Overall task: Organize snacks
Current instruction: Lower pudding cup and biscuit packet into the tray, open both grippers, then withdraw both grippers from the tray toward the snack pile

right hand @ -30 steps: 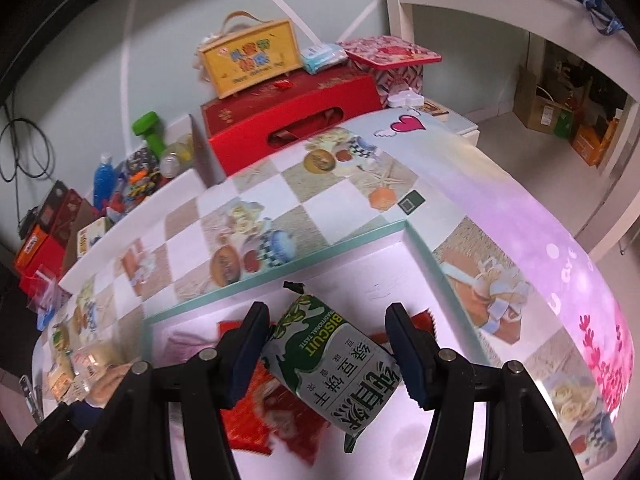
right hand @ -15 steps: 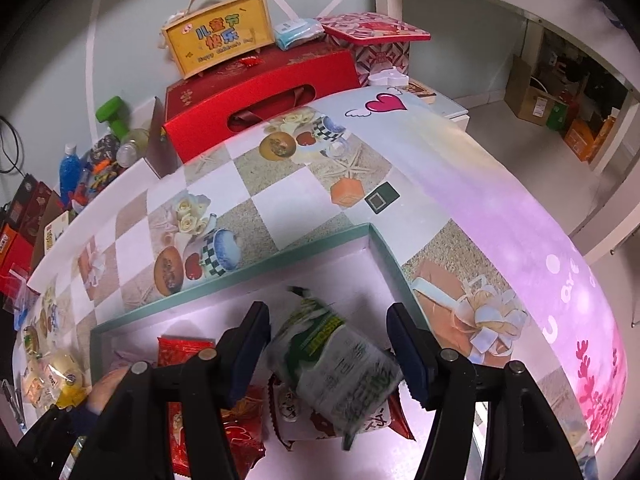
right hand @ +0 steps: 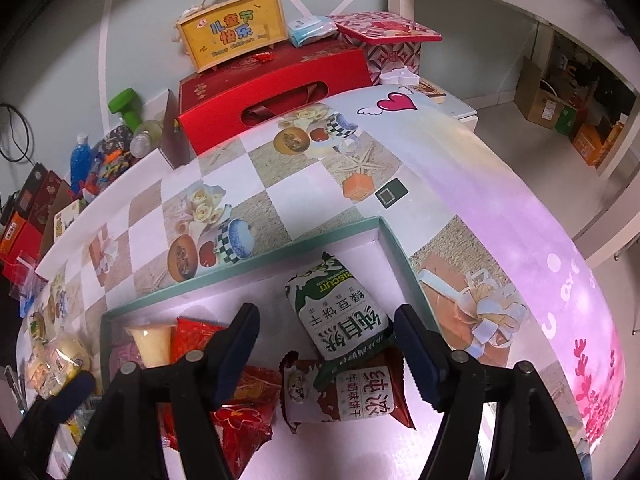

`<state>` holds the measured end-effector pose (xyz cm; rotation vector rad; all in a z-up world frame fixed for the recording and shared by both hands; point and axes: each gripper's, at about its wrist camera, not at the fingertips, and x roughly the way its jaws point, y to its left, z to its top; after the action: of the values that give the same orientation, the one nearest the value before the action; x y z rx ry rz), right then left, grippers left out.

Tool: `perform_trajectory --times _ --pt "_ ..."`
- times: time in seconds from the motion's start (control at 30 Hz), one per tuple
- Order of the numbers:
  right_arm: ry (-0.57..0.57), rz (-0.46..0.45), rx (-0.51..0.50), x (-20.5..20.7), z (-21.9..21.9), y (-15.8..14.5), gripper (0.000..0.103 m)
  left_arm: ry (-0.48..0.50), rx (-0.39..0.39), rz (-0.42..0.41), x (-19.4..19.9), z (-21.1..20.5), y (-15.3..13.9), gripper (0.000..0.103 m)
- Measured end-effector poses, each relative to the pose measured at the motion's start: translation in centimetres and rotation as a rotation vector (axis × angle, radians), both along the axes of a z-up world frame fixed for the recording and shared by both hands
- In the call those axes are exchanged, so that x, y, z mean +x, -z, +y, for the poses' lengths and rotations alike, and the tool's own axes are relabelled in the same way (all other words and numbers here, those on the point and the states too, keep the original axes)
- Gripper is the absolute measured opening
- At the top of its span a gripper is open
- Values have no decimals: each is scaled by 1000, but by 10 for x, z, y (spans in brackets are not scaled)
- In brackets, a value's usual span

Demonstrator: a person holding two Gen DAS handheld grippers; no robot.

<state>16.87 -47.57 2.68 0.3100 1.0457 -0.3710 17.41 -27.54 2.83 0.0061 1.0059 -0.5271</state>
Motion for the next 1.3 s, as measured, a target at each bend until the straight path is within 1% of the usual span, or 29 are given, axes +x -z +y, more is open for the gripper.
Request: perform_trajectory --times 0.03,0.13,0.27,0.4,0.5,0.53,0.57,0.6,0.8,0.97,1.03,1.13,1.3 --pt "-4 -1 1 -1 1 -1 78 -6 -1 -5 0 2 -2 87" --pt "-10 -9 7 -4 3 -2 85 -32 0 -23 1 9 -8 90" --pt "-8 -12 6 -8 5 -3 90 -79 15 -43 3 19 -10 93" --pt "-5 -13 11 -14 8 -3 90 -116 39 -63 4 27 -11 98" --pt "-4 -14 17 -20 11 -3 91 -141 47 -71 5 34 -11 99" --pt "-5 -16 18 -21 13 -4 93 -149 46 -72 5 36 -12 100" --pt "-6 -17 18 -22 14 -4 99 -163 45 -77 5 40 -13 100" --pt "-5 -21 17 -23 16 -6 103 -169 45 -79 5 41 -13 102" --pt "-16 -45 18 -27 25 -14 103 -218 46 -94 5 56 -18 103" --pt "-37 -86 6 -30 36 -22 103 -246 56 -116 2 68 -22 103" --pt "-43 -103 5 -30 41 -25 103 -255 45 -117 1 75 -23 103" --pt "-55 -123 -1 -29 51 -31 103 -278 29 -121 -1 86 -26 103" --pt "-89 -134 -2 -23 74 -40 103 -322 48 -130 -5 110 -30 103"
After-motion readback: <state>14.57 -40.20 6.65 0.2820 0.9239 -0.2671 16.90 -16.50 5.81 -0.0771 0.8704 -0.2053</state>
